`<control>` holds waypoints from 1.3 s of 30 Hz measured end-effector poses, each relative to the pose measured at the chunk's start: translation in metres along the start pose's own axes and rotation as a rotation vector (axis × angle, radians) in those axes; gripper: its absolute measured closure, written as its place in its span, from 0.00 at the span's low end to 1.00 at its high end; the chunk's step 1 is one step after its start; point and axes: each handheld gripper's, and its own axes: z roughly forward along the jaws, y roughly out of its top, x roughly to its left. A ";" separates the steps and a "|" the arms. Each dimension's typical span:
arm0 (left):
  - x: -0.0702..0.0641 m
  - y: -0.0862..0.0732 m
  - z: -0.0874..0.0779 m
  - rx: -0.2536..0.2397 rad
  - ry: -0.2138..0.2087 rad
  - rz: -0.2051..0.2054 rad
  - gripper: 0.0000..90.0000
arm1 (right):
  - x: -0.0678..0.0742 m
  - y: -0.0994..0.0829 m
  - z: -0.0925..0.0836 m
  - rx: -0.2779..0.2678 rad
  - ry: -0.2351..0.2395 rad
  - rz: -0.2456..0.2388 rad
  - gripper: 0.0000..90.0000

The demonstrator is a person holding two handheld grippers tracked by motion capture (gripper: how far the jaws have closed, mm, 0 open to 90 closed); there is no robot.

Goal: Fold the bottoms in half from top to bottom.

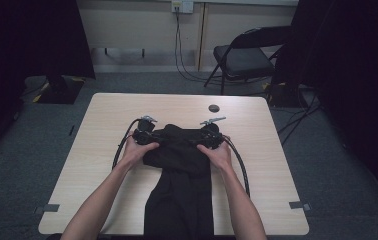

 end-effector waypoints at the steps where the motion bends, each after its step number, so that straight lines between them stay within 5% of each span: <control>1: -0.002 0.000 0.001 0.000 0.005 0.005 0.61 | -0.001 -0.001 0.001 -0.001 0.009 0.010 0.39; 3: -0.006 0.000 0.000 0.003 0.022 0.047 0.70 | -0.005 -0.002 0.001 -0.008 0.029 0.025 0.41; 6: -0.007 0.003 -0.003 -0.011 0.031 0.053 0.86 | 0.004 -0.001 -0.001 0.002 0.026 -0.015 0.68; 9: -0.006 0.006 -0.009 -0.035 0.017 0.040 0.90 | 0.004 -0.001 -0.003 -0.023 0.076 0.026 0.89; 15: -0.014 0.022 -0.029 -0.126 -0.016 0.052 0.91 | -0.001 0.015 -0.025 -0.070 0.120 0.034 0.93; 21: -0.040 0.050 -0.068 -0.223 -0.040 0.119 0.91 | -0.002 0.042 -0.078 -0.195 0.148 0.032 0.94; 26: -0.067 0.055 -0.108 -0.314 -0.097 0.161 0.91 | 0.014 0.049 -0.122 -0.270 0.178 0.003 0.94; 32: -0.107 0.046 -0.157 -0.386 -0.151 0.216 0.91 | 0.039 0.045 -0.178 -0.353 0.236 -0.056 0.95; 36: -0.132 0.030 -0.187 -0.380 -0.180 0.226 0.91 | 0.064 0.036 -0.217 -0.376 0.272 -0.096 0.95; 39: -0.146 0.004 -0.200 -0.349 -0.219 0.220 0.91 | 0.080 0.019 -0.236 -0.363 0.314 -0.111 0.95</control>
